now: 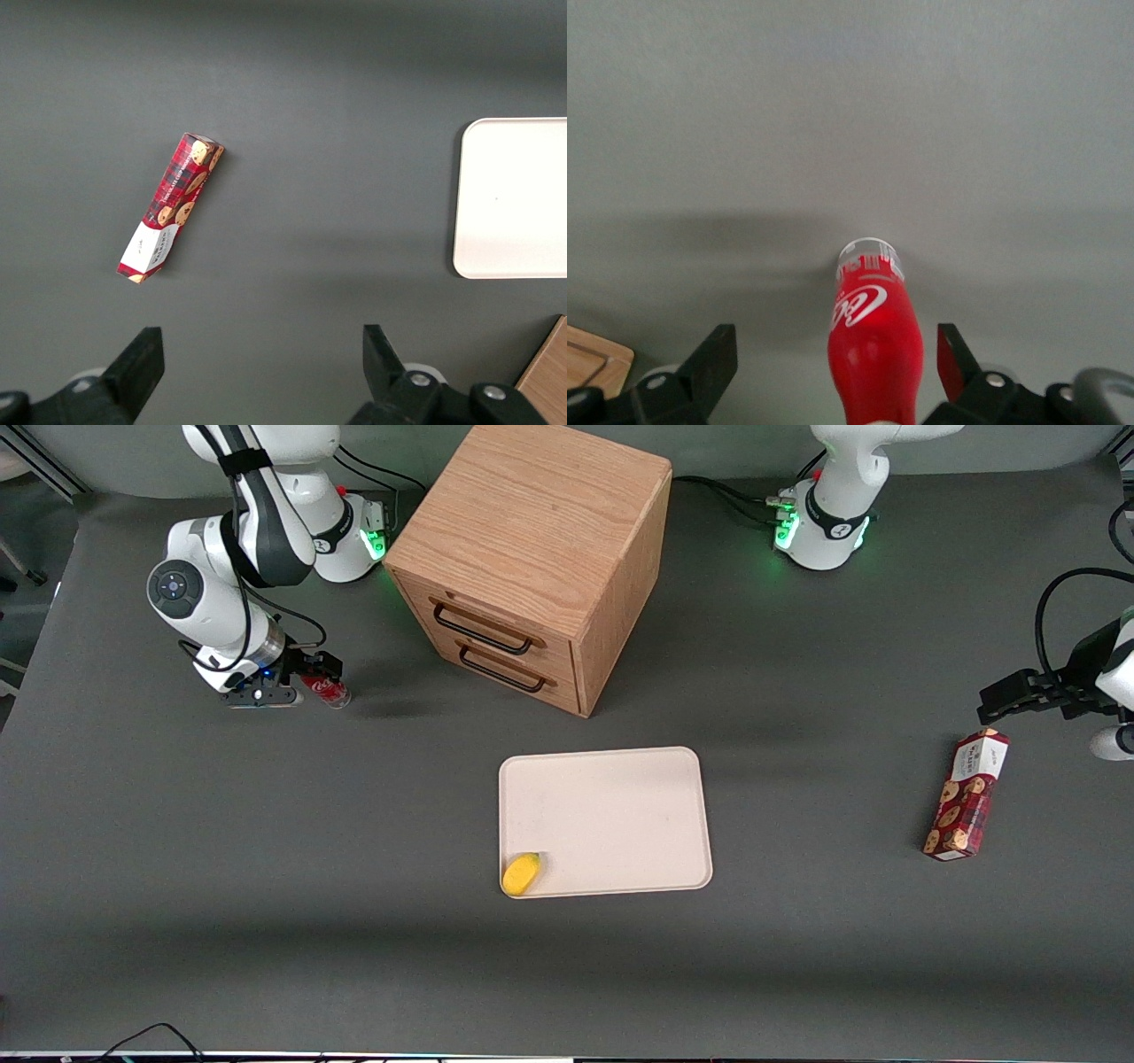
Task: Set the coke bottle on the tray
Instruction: 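Close the right gripper on the bottle's neck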
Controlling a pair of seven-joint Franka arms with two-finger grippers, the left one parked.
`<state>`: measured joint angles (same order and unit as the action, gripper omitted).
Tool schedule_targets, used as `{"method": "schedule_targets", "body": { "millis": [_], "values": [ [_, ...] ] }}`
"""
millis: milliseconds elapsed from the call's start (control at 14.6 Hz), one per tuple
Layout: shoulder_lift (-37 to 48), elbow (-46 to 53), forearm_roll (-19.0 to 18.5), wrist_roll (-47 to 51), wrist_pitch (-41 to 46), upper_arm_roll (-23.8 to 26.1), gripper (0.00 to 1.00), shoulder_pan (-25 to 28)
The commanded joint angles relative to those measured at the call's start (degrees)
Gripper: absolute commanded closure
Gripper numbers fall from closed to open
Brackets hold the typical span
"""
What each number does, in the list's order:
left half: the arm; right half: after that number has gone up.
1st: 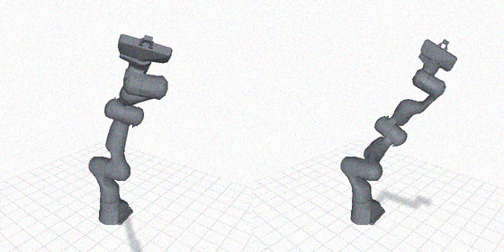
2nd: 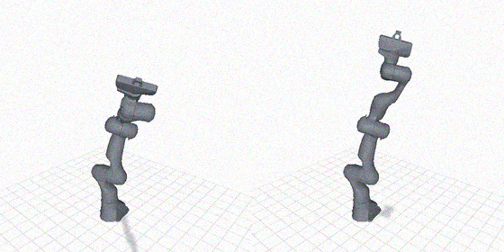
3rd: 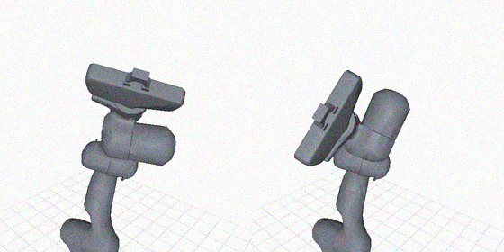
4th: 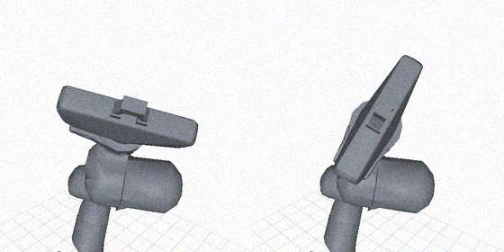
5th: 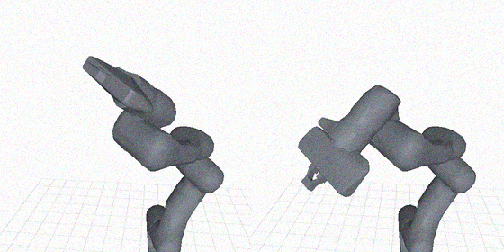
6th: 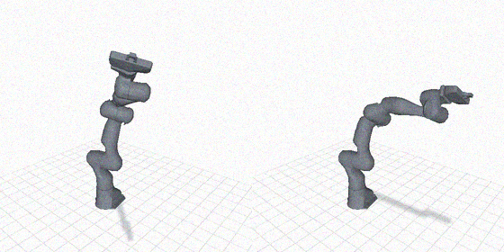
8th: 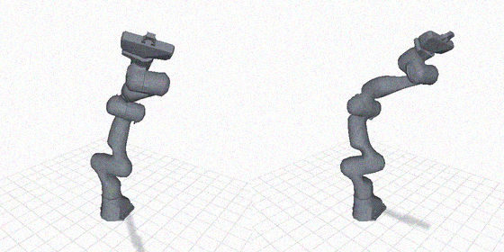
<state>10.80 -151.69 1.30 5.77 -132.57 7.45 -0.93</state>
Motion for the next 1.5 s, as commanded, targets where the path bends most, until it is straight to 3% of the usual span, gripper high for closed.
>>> {"method": "schedule_targets", "body": {
  "millis": [0, 274, 615, 821, 957, 1094, 1231, 1436],
  "values": [
    [3.1, -2.2, -2.7, -0.2, 1.4, 0.1, 0.0, -0.1],
    [6.5, -1.9, -3.7, -0.3, 7.2, -0.2, 0.0, 0.0],
    [6.4, -2.0, -4.1, -0.3, 7.1, -0.4, 0.0, -0.1],
    [5.9, -2.0, -4.1, 0.0, 6.8, -0.4, 0.18, -0.1],
    [5.7, -2.0, -4.1, 0.1, 6.2, -0.4, 0.2, 0.0],
    [5.6, -1.9, -4.1, 0.2, 6.2, -0.5, 0.42, 0.0],
    [5.5, -1.9, -4.1, 0.4, 6.1, -0.5, 0.72, 0.0],
    [4.8, -1.8, -4.1, 0.5, 6.0, -0.5, 1.0, 0.0]
  ]
}}
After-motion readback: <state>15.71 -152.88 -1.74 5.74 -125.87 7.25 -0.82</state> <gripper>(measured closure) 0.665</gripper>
